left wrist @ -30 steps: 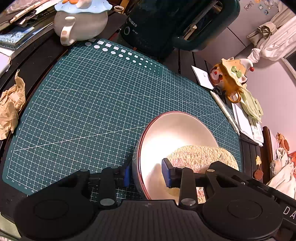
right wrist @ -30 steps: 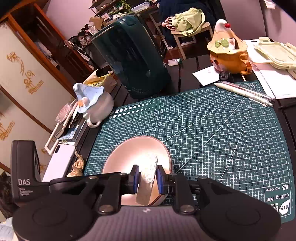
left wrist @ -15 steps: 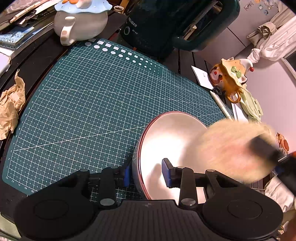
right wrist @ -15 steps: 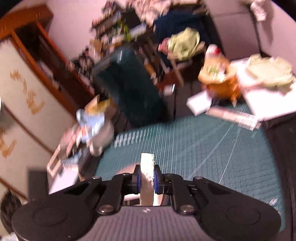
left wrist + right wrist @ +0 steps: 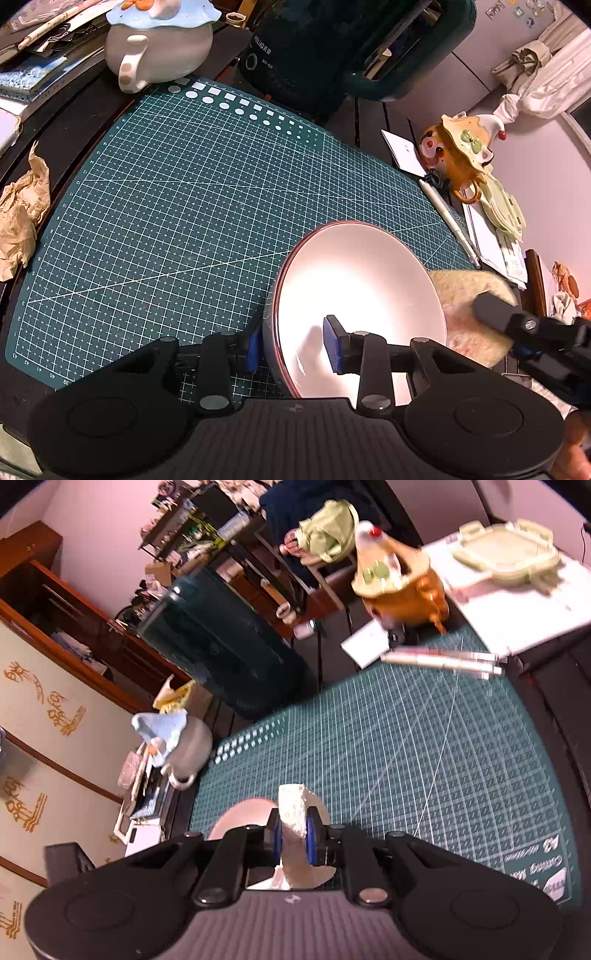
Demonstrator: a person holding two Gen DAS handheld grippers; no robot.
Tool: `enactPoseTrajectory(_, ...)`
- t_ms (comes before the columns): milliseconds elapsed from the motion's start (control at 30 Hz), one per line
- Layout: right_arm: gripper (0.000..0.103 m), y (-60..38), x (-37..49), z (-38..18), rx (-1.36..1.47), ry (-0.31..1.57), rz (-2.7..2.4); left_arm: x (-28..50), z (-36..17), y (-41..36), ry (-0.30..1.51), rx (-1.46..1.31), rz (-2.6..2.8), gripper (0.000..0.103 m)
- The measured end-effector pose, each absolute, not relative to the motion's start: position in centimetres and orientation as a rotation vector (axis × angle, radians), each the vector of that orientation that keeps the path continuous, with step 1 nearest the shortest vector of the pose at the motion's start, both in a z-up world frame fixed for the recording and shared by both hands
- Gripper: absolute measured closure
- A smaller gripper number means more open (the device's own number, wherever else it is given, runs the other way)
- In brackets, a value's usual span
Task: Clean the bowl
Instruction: 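Hold the bowl with the left tool while the right tool scrubs its outer wall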
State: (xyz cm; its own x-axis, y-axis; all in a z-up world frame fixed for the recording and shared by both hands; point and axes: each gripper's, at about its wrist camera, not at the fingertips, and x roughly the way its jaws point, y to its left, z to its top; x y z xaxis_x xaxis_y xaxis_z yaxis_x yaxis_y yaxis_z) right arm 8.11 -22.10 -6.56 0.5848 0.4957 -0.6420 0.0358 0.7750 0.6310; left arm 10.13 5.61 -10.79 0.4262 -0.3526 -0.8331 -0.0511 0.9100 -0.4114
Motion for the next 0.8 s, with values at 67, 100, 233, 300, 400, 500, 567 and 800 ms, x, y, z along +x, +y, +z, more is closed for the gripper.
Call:
enactPoseTrajectory(67, 0.091, -22.4, 7.9, -5.9, 0.658, 0.899, 0.295, 10.2, -10.8, 5.6, 1.123, -0.408, -0.194, 0.069)
enactPoseTrajectory(100, 0.091, -22.5, 7.7, -5.4, 0.661, 0.878, 0.307, 10.2, -10.8, 5.6, 1.123, -0.407, -0.194, 0.069)
enactPoseTrajectory(233, 0.091, -21.8, 8.1, -6.1, 0.632, 0.902, 0.302, 10.2, -10.7, 5.4, 1.123, -0.401, -0.195, 0.069)
enactPoseTrajectory(300, 0.091, -21.8, 8.3, -6.8, 0.638, 0.933, 0.289, 10.2, -10.7, 5.4, 1.123, -0.401, -0.195, 0.069)
enactPoseTrajectory(400, 0.091, -22.3, 8.0, -5.5, 0.652, 0.885, 0.311, 10.2, -10.7, 5.5, 1.123, -0.401, -0.195, 0.069)
enactPoseTrajectory(500, 0.091, -22.3, 8.1, -5.6, 0.646, 0.884, 0.315, 10.2, -10.7, 5.5, 1.123, -0.401, -0.195, 0.069)
enactPoseTrajectory(567, 0.091, -22.1, 8.4, -6.6, 0.645, 0.923, 0.303, 10.2, -10.7, 5.5, 1.123, -0.401, -0.196, 0.069)
enactPoseTrajectory(800, 0.091, -22.3, 7.8, -4.7, 0.629, 0.858, 0.329, 10.2, -10.8, 5.5, 1.123, -0.399, -0.196, 0.069)
